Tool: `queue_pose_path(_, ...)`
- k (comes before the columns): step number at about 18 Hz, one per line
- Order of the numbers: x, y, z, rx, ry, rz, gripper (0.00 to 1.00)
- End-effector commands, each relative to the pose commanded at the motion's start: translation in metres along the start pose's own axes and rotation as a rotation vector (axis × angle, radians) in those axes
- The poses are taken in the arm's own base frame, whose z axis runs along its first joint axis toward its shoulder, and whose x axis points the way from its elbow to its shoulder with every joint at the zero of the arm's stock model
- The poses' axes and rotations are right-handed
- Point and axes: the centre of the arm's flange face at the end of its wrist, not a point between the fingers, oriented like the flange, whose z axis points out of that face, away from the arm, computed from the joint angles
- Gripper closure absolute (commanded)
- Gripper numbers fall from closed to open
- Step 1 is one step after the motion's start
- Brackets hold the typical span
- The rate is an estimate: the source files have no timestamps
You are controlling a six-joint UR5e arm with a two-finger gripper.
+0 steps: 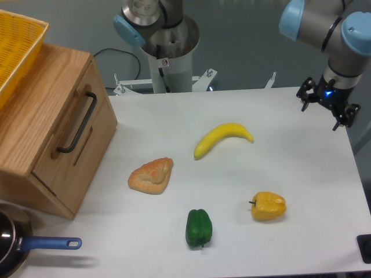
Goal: Slide open the top drawer
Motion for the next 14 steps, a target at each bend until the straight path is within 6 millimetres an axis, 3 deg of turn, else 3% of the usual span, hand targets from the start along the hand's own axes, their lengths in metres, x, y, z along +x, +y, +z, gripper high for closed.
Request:
queue_pose_path(7,0.003,-0.006,-0.006,-0.002,-0.007,0.011,0.00)
queue_pose_path(12,0.010,-0.016,-0.028,0.012,-0.042,0.022,0.00)
queue_pose_path(14,0.013,-0.020,-0.023,0.017,-0.030,0.016,0.00)
